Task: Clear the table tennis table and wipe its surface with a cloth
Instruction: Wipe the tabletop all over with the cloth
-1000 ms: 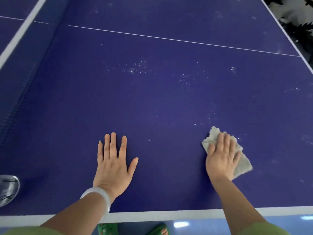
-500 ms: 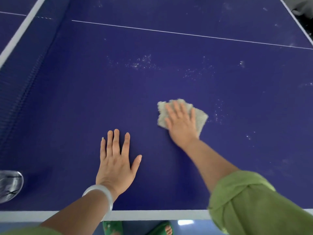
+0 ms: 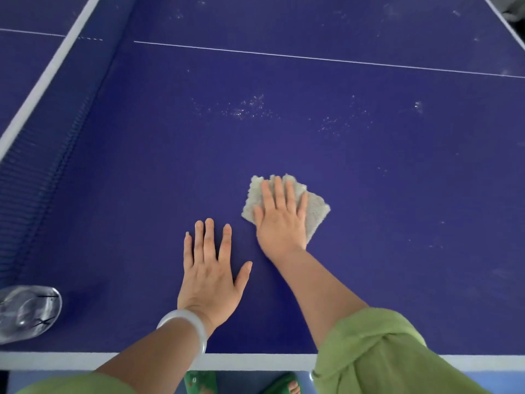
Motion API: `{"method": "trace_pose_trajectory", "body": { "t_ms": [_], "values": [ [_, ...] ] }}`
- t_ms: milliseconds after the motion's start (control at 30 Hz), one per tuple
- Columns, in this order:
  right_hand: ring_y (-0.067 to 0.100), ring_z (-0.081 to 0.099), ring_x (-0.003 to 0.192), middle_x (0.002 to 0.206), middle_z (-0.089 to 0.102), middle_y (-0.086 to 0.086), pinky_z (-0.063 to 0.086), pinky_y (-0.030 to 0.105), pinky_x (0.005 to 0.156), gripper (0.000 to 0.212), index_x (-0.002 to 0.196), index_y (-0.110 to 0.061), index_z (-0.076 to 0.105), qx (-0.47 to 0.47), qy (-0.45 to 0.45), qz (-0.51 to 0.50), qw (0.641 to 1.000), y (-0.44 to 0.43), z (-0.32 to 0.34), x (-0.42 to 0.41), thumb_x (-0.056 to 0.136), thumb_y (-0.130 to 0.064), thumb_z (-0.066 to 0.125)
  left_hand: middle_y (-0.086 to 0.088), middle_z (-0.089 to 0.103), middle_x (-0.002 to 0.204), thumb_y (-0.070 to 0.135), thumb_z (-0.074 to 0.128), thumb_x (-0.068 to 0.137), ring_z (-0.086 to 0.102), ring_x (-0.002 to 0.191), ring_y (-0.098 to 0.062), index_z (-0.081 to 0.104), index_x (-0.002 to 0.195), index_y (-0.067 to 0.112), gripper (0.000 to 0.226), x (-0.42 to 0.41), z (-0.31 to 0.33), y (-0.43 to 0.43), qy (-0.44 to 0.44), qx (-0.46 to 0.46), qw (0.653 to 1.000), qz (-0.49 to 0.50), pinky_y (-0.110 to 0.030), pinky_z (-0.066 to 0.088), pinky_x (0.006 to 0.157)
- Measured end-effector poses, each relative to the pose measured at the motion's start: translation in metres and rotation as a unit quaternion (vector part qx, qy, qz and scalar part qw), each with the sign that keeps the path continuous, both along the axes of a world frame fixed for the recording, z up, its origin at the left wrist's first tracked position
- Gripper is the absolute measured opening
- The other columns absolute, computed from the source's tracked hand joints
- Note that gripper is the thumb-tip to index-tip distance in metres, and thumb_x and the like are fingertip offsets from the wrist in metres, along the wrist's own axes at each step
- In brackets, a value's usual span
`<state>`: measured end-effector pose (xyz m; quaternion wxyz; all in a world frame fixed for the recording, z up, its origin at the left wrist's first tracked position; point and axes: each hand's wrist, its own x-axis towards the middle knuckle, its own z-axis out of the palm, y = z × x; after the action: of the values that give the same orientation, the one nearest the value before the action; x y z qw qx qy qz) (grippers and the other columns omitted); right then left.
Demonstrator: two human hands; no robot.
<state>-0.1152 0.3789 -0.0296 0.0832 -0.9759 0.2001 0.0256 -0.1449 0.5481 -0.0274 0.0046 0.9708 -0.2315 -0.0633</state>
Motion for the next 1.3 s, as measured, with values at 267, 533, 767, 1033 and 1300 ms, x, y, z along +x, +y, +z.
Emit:
{"method": "trace_pose_trajectory", "body": {
  "t_ms": [267,533,767,1033,1300],
  "values": [
    [0.015,-0.010,0.152,0.166,-0.001,-0.006,-0.004,0.049,0.123,0.058,0.158,-0.029,0.003,0.004,0.020,-0.140,0.990,-0.093,0.005,-0.096,0.103,-0.042,0.013,-0.023,0.013,0.160,0.062,0.011,0.095,0.004,0.150,-0.038,0.019,0.155,0.012,0.079,0.000,0.000,-0.001,0.005,-0.008,1.000,-0.001,-0.055,0.010,0.121],
    [0.021,-0.002,0.153,0.166,0.005,-0.001,0.006,0.053,0.121,0.057,0.159,-0.023,0.012,-0.015,0.010,-0.047,0.999,0.003,0.005,-0.137,0.104,-0.039,0.019,-0.024,0.014,0.160,0.062,0.009,0.094,0.005,0.150,-0.039,0.019,0.155,0.011,0.080,0.002,-0.001,0.001,0.001,-0.006,1.000,-0.001,-0.055,0.010,0.121],
    [0.017,0.010,0.152,0.164,0.017,-0.005,0.013,0.051,0.121,0.058,0.156,-0.025,0.025,-0.030,0.005,-0.104,0.994,-0.036,0.003,-0.221,0.101,-0.043,0.020,-0.023,0.012,0.161,0.064,0.008,0.094,0.003,0.150,-0.038,0.017,0.156,0.012,0.081,0.000,0.002,0.000,0.009,-0.012,1.000,0.005,-0.053,0.008,0.122],
    [0.018,0.008,0.153,0.164,0.019,-0.003,0.011,0.050,0.121,0.058,0.156,-0.024,0.026,-0.035,0.000,-0.140,0.990,-0.033,0.002,-0.217,0.101,-0.042,0.021,-0.024,0.017,0.158,0.054,0.024,0.099,0.007,0.149,-0.038,0.029,0.151,0.005,0.072,-0.003,0.014,-0.009,0.038,-0.109,0.993,0.016,-0.053,0.007,0.122],
    [0.019,0.008,0.153,0.165,0.016,-0.005,0.011,0.050,0.119,0.057,0.157,-0.026,0.022,-0.002,-0.020,-0.031,0.999,-0.053,0.002,-0.243,0.102,-0.040,0.030,-0.018,0.003,0.163,0.051,0.023,0.101,-0.003,0.151,-0.032,0.011,0.157,0.013,0.068,-0.045,0.014,-0.172,0.047,-0.112,0.990,-0.073,-0.046,-0.002,0.123]
  ]
}}
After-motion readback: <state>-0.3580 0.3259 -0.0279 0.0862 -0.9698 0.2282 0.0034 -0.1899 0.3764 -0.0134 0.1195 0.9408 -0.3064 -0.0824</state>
